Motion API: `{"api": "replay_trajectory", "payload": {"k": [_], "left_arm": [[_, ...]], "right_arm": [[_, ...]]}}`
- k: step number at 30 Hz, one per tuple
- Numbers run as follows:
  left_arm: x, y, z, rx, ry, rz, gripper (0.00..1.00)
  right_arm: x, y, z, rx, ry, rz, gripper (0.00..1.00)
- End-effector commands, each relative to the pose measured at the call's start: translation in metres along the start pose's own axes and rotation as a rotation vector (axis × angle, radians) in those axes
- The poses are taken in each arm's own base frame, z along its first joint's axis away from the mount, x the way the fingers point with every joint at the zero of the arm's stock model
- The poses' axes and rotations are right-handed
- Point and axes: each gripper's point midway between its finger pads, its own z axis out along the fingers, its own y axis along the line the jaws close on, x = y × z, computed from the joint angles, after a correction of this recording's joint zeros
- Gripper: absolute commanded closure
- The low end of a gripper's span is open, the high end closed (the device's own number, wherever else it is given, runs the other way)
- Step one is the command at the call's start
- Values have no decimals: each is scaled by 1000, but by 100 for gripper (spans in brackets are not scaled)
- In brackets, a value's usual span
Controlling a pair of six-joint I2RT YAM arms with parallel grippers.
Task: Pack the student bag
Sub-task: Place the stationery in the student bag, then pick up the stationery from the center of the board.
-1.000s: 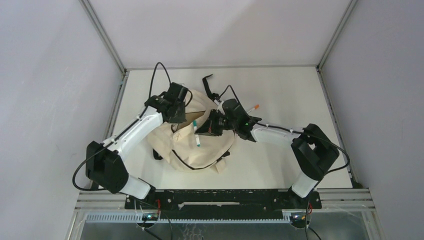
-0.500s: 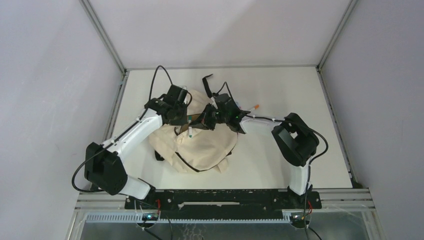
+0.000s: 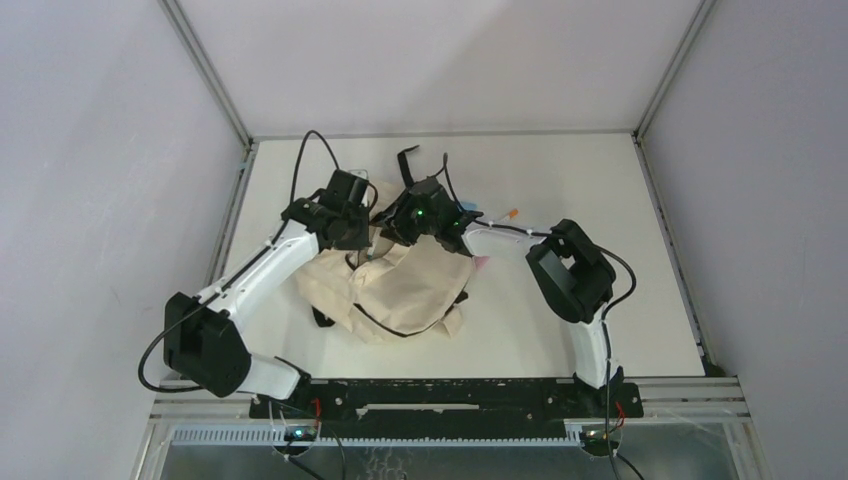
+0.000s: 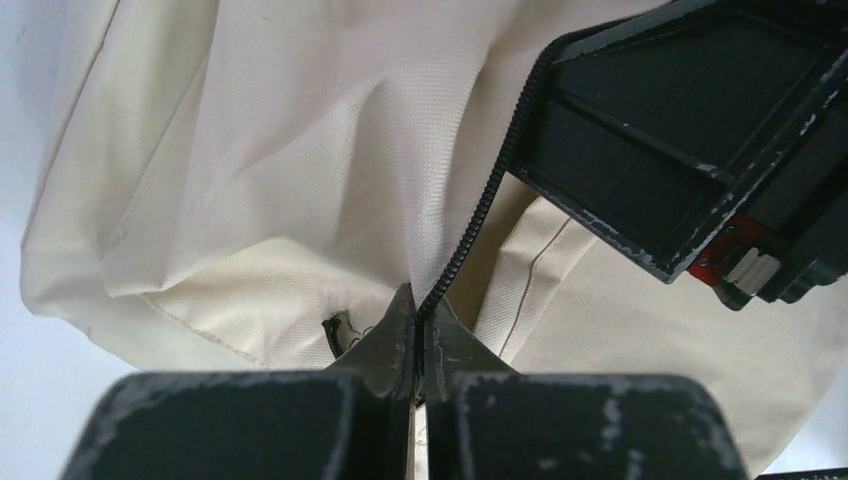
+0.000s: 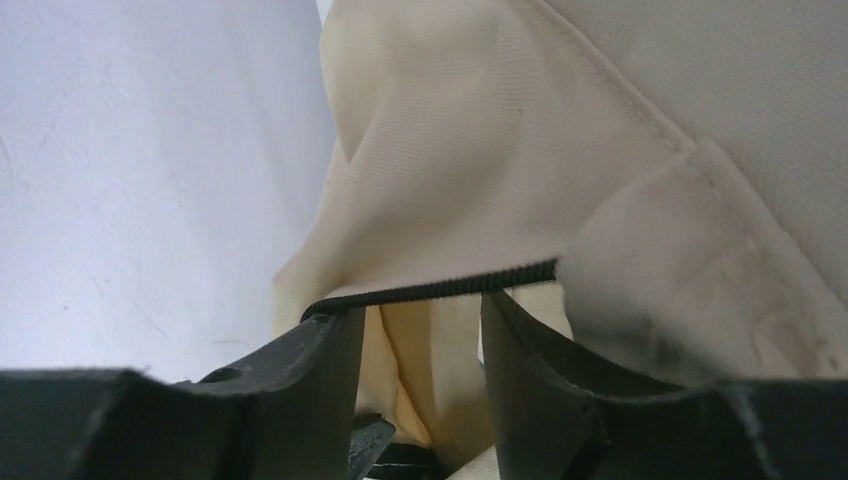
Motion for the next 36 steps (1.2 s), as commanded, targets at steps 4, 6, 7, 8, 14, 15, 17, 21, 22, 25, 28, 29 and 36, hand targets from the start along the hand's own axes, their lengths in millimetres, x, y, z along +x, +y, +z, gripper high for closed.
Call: {"api": "replay_trajectory", "payload": {"k": [4, 6, 7, 8, 14, 15, 17, 21, 22, 25, 28, 29, 36], "left_arm": [[-3, -8, -7, 67, -21, 4, 100], [-3, -9, -5, 66, -16, 2, 100], [-2, -8, -5, 64, -15, 2, 100], [-2, -8, -5, 61, -15, 2, 100], [0, -2, 0, 41, -3, -11, 100], [0, -1, 1, 38, 0, -14, 100], [2, 1, 2, 40, 9, -24, 100], [5, 7, 4, 55, 17, -64, 100], [6, 11, 4, 46, 16, -74, 100], [8, 23, 3, 15, 19, -99, 100], [7, 33, -1, -4, 1, -119, 100], [6, 35, -3, -6, -9, -125, 100], [1, 50, -17, -44, -55, -165, 100]], "right_arm": [[-1, 36, -13, -62, -21, -126, 48], [6, 38, -20, -65, -1, -166, 50], [11, 35, -24, -60, 12, -182, 52], [15, 37, -31, -72, 22, -206, 54], [26, 17, -75, -2, 51, -369, 58], [20, 9, -85, 41, 13, -393, 55], [-9, -19, -109, 188, -138, -418, 47], [-67, -85, -163, 435, -374, -364, 39], [-79, -102, -172, 485, -405, -335, 39], [-105, -142, -186, 617, -438, -259, 42], [-117, -163, -184, 689, -434, -202, 43], [-119, -168, -182, 713, -433, -192, 43], [-116, -189, -145, 801, -346, -177, 41]]}}
